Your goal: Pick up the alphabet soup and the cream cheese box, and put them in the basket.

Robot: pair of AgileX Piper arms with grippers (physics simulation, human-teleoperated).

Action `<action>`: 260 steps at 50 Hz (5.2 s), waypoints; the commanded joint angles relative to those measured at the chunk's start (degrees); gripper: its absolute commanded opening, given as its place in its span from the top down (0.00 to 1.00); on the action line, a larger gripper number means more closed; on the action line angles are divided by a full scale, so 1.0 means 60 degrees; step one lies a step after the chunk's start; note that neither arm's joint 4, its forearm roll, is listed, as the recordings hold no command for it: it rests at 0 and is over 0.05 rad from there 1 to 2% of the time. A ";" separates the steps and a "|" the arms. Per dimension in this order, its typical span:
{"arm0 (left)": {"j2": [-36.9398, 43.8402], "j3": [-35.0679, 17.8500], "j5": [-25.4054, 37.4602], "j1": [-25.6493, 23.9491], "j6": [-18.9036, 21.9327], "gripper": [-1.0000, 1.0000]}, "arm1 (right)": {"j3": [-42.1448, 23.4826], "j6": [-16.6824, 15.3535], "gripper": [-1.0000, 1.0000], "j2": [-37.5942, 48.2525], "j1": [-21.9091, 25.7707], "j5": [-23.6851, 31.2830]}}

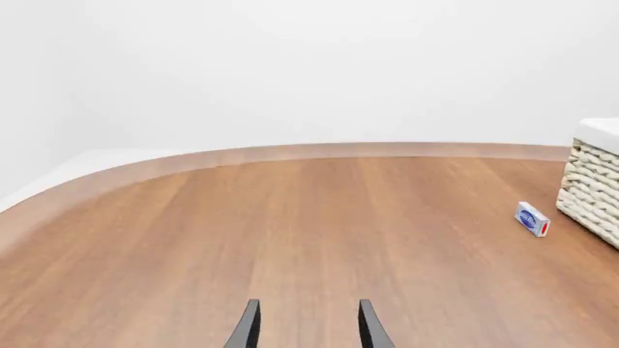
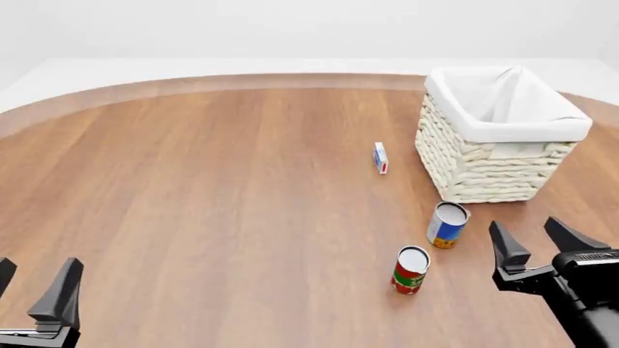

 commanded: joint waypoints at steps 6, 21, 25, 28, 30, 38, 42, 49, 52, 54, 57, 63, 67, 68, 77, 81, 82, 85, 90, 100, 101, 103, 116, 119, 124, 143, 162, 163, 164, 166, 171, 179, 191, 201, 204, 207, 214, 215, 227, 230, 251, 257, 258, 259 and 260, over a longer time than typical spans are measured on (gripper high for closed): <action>0.0000 0.0000 0.0000 0.0000 0.0000 0.00 | -0.0250 0.0041 0.00 0.2295 0.0036 -0.1625; 0.0000 0.0000 0.0000 0.0000 0.0000 0.00 | -0.0371 0.0090 0.00 0.3700 0.0109 -0.2587; 0.0000 0.0000 0.0000 0.0000 0.0000 0.00 | -0.0424 0.0077 0.00 0.4021 0.0153 -0.2783; 0.0000 0.0000 0.0000 0.0000 0.0000 0.00 | -0.0511 0.0112 0.00 0.4338 0.0147 -0.2939; 0.0000 0.0000 0.0000 0.0000 0.0000 0.00 | -0.0534 0.0120 0.00 0.4460 0.0140 -0.3023; 0.0000 0.0000 0.0000 0.0000 0.0000 0.00 | -0.0715 0.0129 0.00 0.5294 0.0162 -0.3497; 0.0000 0.0000 0.0000 0.0000 0.0000 0.00 | -0.0809 0.0145 0.00 0.5609 0.0155 -0.3632; 0.0000 0.0000 0.0000 0.0000 0.0000 0.00 | -0.0965 0.0137 0.00 0.6046 0.0154 -0.3811; 0.0000 0.0000 0.0000 0.0000 0.0000 0.00 | -0.1033 0.0139 0.00 0.6219 0.0179 -0.3855; 0.0000 0.0000 0.0000 0.0000 0.0000 0.00 | -0.1033 0.0139 0.00 0.6223 0.0179 -0.3859; 0.0000 0.0000 0.0000 0.0000 0.0000 0.00 | -0.1119 0.0147 0.00 0.6343 0.0216 -0.3857; 0.0000 0.0000 0.0000 0.0000 0.0000 0.00 | -0.1277 0.0173 0.00 0.6712 0.0295 -0.3921; 0.0000 0.0000 0.0000 0.0000 0.0000 0.00 | -0.1316 0.0186 0.00 0.6810 0.0308 -0.3947; 0.0000 0.0000 0.0000 0.0000 0.0000 0.00 | -0.1316 0.0186 0.00 0.6810 0.0308 -0.3947; 0.0000 0.0000 0.0000 0.0000 0.0000 0.00 | -0.1610 0.0201 0.00 0.7342 0.0368 -0.4023; 0.0000 0.0000 0.0000 0.0000 0.0000 0.00 | -0.1714 0.0208 0.00 0.7598 0.0358 -0.4099; 0.0000 0.0000 0.0000 0.0000 0.0000 0.00 | -0.1732 0.0213 0.00 0.7644 0.0358 -0.4116; 0.0000 0.0000 0.0000 0.0000 0.0000 0.00 | -0.1803 0.0217 0.00 0.7823 0.0357 -0.4170; 0.0000 0.0000 0.0000 0.0000 0.0000 0.00 | -0.1903 0.0234 0.00 0.8027 0.0354 -0.4218; 0.0000 0.0000 0.0000 0.0000 0.0000 0.00 | -0.2178 0.0201 0.00 0.8653 0.0277 -0.4372; 0.0000 0.0000 0.0000 0.0000 0.0000 0.00 | -0.2204 0.0199 0.00 0.8715 0.0271 -0.4372; 0.0000 0.0000 0.0000 0.0000 0.0000 0.00 | -0.2243 0.0209 0.00 0.8834 0.0259 -0.4403; 0.0000 0.0000 0.0000 0.0000 0.0000 0.00 | -0.2542 0.0257 0.00 0.9443 0.0286 -0.4435; 0.0000 0.0000 0.0000 0.0000 0.0000 0.00 | -0.2585 0.0299 0.00 0.9512 0.0297 -0.4421; 0.0000 0.0000 0.0000 0.0000 0.0000 0.00 | -0.2702 0.0316 0.00 0.9749 0.0341 -0.4427; 0.0000 0.0000 0.0000 0.0000 0.0000 0.00 | -0.2974 0.0305 0.00 1.0240 0.0336 -0.4360; 0.0000 0.0000 0.0000 0.0000 0.0000 0.00 | -0.3264 0.0344 0.00 1.0825 0.0307 -0.4320; 0.0000 0.0000 0.0000 0.0000 0.0000 0.00 | -0.3277 0.0341 0.00 1.0848 0.0310 -0.4314; 0.0000 0.0000 0.0000 0.0000 0.0000 0.00 | -0.3293 0.0341 0.00 1.0877 0.0313 -0.4307; 0.0000 0.0000 0.0000 0.0000 0.0000 0.00 | -0.3318 0.0355 0.00 1.0911 0.0314 -0.4284; 0.0000 0.0000 0.0000 0.0000 0.0000 0.00 | -0.3360 0.0366 0.00 1.0965 0.0308 -0.4252; 0.0000 0.0000 0.0000 0.0000 0.0000 0.00 | -0.3367 0.0331 1.00 1.1054 0.0281 -0.4268; 0.0000 0.0000 0.0000 0.0000 0.0000 0.00 | -0.3068 0.0189 1.00 1.0634 0.0150 -0.4356; 0.0000 0.0000 0.0000 0.0000 0.0000 0.00 | -0.2761 0.0140 1.00 0.9876 0.0079 -0.4243; 0.0000 0.0000 0.0000 0.0000 0.0000 0.00 | -0.2677 0.0169 1.00 0.9661 0.0072 -0.4190; 0.0000 0.0000 0.0000 0.0000 0.0000 0.00 | -0.2633 0.0165 1.00 0.9550 0.0072 -0.4168; 0.0000 0.0000 0.0000 0.0000 0.0000 0.00 | -0.2445 0.0161 1.00 0.9072 0.0046 -0.4064; 0.0000 0.0000 0.0000 0.0000 0.0000 0.00 | -0.2445 0.0161 1.00 0.9072 0.0046 -0.4064; 0.0000 0.0000 0.0000 0.0000 0.0000 0.00 | -0.2202 0.0104 1.00 0.8343 0.0023 -0.3782; 0.0000 0.0000 0.0000 0.0000 0.0000 0.00 | -0.2138 0.0084 1.00 0.8110 0.0030 -0.3683; 0.0000 0.0000 0.0000 0.0000 0.0000 0.00 | -0.1791 -0.0134 1.00 0.6656 0.0126 -0.3062; 0.0000 0.0000 0.0000 0.0000 0.0000 0.00 | -0.1806 -0.0167 1.00 0.6195 0.0149 -0.2682; 0.0000 0.0000 0.0000 0.0000 0.0000 0.00 | -0.1823 -0.0181 1.00 0.6007 0.0141 -0.2521; 0.0000 0.0000 0.0000 0.0000 0.0000 0.00 | -0.1839 -0.0184 1.00 0.5848 0.0140 -0.2378; 0.0000 0.0000 0.0000 0.0000 0.0000 0.00 | -0.1847 -0.0202 1.00 0.5745 0.0149 -0.2283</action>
